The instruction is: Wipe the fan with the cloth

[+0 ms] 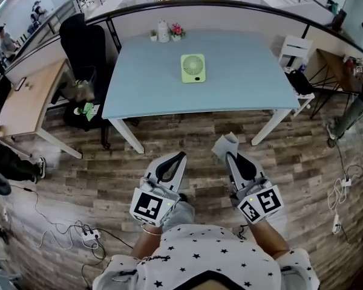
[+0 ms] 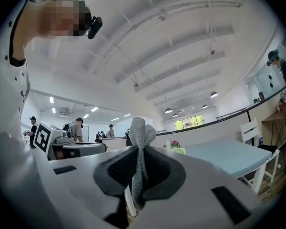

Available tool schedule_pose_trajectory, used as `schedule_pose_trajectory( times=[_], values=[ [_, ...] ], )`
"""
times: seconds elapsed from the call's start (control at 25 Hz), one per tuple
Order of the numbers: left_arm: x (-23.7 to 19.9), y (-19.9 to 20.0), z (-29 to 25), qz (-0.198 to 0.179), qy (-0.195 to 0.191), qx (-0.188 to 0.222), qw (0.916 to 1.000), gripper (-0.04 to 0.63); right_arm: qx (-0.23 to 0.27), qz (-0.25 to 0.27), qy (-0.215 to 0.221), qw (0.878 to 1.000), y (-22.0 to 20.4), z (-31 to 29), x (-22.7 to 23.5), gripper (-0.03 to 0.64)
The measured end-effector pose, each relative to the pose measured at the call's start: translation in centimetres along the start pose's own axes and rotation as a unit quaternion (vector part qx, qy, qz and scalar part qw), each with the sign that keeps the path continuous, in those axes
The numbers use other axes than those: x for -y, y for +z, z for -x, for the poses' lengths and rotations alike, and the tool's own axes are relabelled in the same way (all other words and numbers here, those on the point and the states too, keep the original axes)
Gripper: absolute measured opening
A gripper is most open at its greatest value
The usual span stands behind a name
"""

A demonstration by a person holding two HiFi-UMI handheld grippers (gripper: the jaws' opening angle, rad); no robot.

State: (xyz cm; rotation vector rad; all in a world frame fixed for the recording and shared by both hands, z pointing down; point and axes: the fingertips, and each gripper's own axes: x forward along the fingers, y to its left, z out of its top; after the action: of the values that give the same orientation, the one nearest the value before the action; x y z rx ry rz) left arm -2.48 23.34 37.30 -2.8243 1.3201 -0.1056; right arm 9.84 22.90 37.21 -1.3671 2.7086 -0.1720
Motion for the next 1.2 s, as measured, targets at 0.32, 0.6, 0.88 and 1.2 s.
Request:
schedule_pose_trajectory(
  times=[0.32,0.6,0.88,1.2],
  values=[
    [-5.5,-0.3,-2.5,0.004,-0.003,-0.007,1.0000,0.032,-0.007,-0.008,-0.018,1.000,-0.2,-5.7,1.9,0.031],
    [-10.4,-0.4,-3.8,0.003,-0.005,-0.005,1.0000,0.032,-0.009,-0.003,-0.019,1.000,-0.3,-10.8,2.0,0.031],
    [-15.0,-0.4,-4.0,0.008,0.003,0.001,1.0000,0.032,-0.006,0.003,-0.014,1.000,-0.3,-15.4,1.4,0.031],
    [-16.9,-1.8,-6.4,0.015,-0.002,-0.009,0.9998,0.032,-0.014,0.000,-0.009,1.000,-1.0,-18.4,3.0,0.031]
  ],
)
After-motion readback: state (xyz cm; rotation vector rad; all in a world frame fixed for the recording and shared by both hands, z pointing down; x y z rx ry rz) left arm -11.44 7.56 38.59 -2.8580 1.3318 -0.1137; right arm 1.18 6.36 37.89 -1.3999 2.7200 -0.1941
